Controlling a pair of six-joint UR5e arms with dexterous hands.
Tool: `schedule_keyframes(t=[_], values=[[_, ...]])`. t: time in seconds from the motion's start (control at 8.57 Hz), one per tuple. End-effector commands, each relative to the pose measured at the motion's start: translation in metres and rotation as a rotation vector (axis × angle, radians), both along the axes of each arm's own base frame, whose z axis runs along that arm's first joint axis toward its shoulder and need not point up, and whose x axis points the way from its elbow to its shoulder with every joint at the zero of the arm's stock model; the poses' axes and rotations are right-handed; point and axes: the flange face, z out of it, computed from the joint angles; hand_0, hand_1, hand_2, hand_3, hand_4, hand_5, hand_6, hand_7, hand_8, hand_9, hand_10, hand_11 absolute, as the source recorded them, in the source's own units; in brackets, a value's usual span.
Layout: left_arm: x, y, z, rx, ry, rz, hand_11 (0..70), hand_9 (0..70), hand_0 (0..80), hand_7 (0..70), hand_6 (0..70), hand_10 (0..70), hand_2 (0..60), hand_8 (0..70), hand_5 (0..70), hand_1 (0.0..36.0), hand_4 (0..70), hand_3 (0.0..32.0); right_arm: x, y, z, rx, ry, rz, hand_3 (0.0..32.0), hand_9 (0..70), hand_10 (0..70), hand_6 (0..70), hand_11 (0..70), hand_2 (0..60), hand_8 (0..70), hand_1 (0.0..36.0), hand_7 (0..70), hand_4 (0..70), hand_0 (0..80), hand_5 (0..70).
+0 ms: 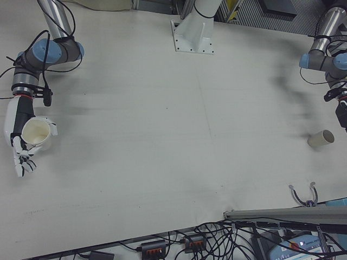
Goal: Pour water
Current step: 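Lower the white cup onto the table with the right hand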
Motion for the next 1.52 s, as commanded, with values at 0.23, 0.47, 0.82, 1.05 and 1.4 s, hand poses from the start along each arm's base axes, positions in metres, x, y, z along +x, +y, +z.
schedule_keyframes(t=[0.23,0.47,0.82,1.05,1.4], values=[[0.0,-0.001,0.0,0.002,-0.021,-0.004,3.4,0.0,48.8,2.9,1.3,1.5,0.0,0.0,7.0,5.7,17.8,0.0,-0.017,0.017,0.015,-0.024,0.016,-0.053,0.0,19.4,14.8,9.2,22.3,43.0,12.6,16.4,10.2,16.2,43.5,66.7],[0.0,-0.002,-0.003,0.007,-0.024,-0.005,3.5,0.0,48.6,2.7,1.4,1.5,0.0,0.0,7.1,5.6,18.4,0.0,-0.017,0.019,0.019,-0.032,0.023,-0.056,0.0,18.5,13.6,9.3,20.6,0.0,11.7,6.8,11.7,10.6,45.2,15.9],[-0.002,-0.003,-0.006,0.011,-0.02,-0.011,3.3,0.0,48.8,2.4,1.0,1.4,0.0,0.0,5.7,5.8,17.7,0.0,-0.018,0.017,0.013,-0.023,0.015,-0.055,0.0,14.6,11.5,6.5,17.6,0.1,8.7,7.3,8.8,8.0,44.2,0.0],[-0.003,-0.002,-0.007,0.014,-0.018,-0.011,2.8,0.0,48.9,2.0,0.6,1.0,0.0,0.0,2.7,5.8,17.3,0.0,-0.018,0.018,0.01,-0.019,0.003,-0.057,0.0,11.9,10.8,4.5,16.7,0.2,6.7,8.2,7.2,3.7,44.5,0.0],[-0.002,-0.002,-0.011,0.019,-0.016,-0.009,2.8,0.0,49.0,2.0,0.6,1.1,0.0,0.0,3.2,5.9,17.7,0.0,0.01,0.053,-0.014,0.015,-0.034,-0.072,0.0,9.4,9.1,4.3,14.4,2.0,5.8,9.0,7.1,3.4,45.2,0.0]])
